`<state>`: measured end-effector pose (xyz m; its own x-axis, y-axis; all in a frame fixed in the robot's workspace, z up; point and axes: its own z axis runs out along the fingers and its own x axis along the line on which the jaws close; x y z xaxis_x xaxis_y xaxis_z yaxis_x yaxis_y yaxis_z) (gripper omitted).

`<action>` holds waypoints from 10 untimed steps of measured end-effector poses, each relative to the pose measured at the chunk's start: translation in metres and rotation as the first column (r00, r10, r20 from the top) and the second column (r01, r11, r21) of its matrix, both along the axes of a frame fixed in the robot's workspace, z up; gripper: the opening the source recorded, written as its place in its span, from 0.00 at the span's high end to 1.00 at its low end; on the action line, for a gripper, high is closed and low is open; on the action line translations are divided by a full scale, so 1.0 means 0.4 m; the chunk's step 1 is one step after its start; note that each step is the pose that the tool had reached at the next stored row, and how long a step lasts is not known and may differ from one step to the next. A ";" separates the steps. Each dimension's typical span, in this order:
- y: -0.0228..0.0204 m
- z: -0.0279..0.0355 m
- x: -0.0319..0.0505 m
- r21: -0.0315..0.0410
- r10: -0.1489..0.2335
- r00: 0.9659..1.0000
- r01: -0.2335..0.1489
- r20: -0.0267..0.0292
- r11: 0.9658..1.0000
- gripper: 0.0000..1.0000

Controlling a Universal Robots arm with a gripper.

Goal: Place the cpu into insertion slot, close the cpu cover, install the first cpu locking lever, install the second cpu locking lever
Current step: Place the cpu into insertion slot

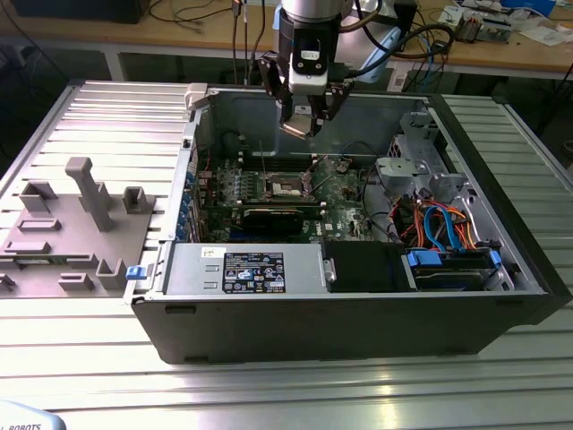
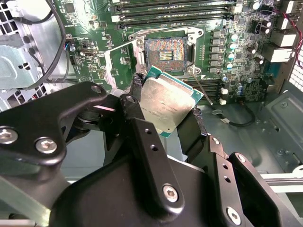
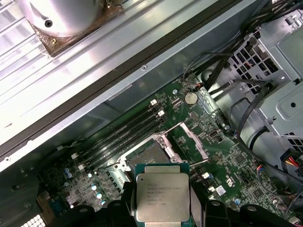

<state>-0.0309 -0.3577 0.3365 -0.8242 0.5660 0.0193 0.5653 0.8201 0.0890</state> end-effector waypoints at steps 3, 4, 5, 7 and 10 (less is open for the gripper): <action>0.000 0.000 0.000 0.000 -0.003 1.000 0.003 0.000 1.000 0.46; 0.000 0.000 0.000 0.000 -0.004 1.000 0.004 0.000 1.000 0.46; 0.000 0.000 0.000 0.000 -0.005 1.000 0.005 0.000 1.000 0.46; 0.000 -0.001 0.000 0.000 -0.017 1.000 0.017 0.000 1.000 0.46; 0.000 -0.001 0.000 0.000 -0.021 1.000 0.021 0.000 1.000 0.46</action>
<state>-0.0309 -0.3577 0.3359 -0.8122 0.5830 0.0193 0.5822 0.8082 0.0889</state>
